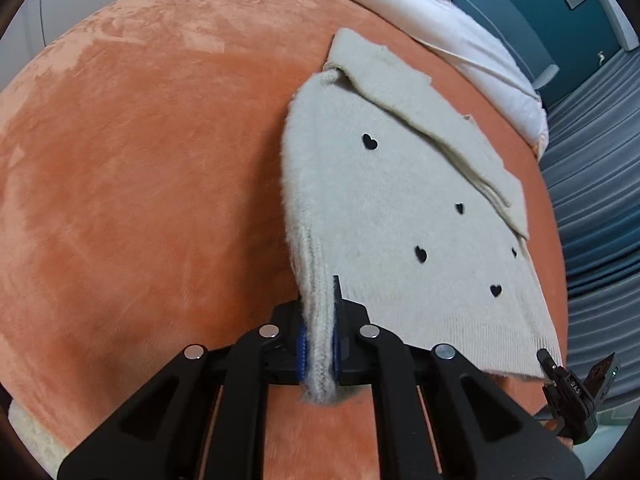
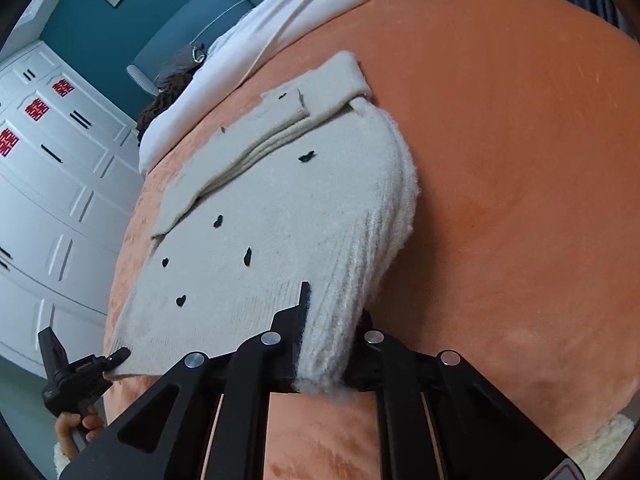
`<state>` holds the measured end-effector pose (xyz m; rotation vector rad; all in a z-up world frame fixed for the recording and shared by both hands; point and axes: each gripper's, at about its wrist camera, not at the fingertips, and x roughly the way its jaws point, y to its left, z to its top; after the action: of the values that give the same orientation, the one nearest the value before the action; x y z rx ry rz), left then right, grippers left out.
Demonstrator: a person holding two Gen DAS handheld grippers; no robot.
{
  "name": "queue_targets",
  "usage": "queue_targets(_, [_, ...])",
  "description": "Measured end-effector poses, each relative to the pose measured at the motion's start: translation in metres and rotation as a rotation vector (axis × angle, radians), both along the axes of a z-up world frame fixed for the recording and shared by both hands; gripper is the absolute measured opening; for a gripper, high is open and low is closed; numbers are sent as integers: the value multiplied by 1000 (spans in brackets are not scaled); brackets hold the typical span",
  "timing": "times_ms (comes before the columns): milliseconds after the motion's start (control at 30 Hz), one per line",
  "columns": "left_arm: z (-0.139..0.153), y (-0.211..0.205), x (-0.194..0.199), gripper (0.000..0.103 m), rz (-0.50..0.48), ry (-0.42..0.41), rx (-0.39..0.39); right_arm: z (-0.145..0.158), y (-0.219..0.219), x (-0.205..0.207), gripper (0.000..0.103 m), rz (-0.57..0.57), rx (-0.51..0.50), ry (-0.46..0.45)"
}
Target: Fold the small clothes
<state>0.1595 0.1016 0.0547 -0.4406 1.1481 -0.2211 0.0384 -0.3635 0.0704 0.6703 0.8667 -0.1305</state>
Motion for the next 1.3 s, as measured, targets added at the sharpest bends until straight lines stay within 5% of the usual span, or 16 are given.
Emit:
queue_targets(167, [17,7,-45,7,-49,-4,-28,13,-2,-44,6,28,-59,32])
queue_targets(367, [10,8,-134,7,-146,95,42,1,13,-121,6,145,-100,172])
queue_targets(567, [7,19,-233,7,-267,186,84,-10,46,-210,6,313,-41,331])
queue_targets(700, [21,34,-262,7,-260,209,87,8,49,-236,6,354,-12,345])
queue_targets(933, [75,33,-154,7,-184,-43,24,84,-23,-153,7,186,19,-60])
queue_targets(1067, [65,2,-74,9,-172,-177,72,59,-24,-66,11,104,-61,-129])
queue_targets(1167, [30,-20,-37,15,-178,-158,135,11,-25,-20,15,34,-22,-64])
queue_targets(1267, [14,-23,-24,38,-164,-108,149,-12,-36,-18,17,-53,61,-25])
queue_targets(1300, [16,-17,-28,58,-152,-139,138,-10,-39,-24,20,-58,61,-44])
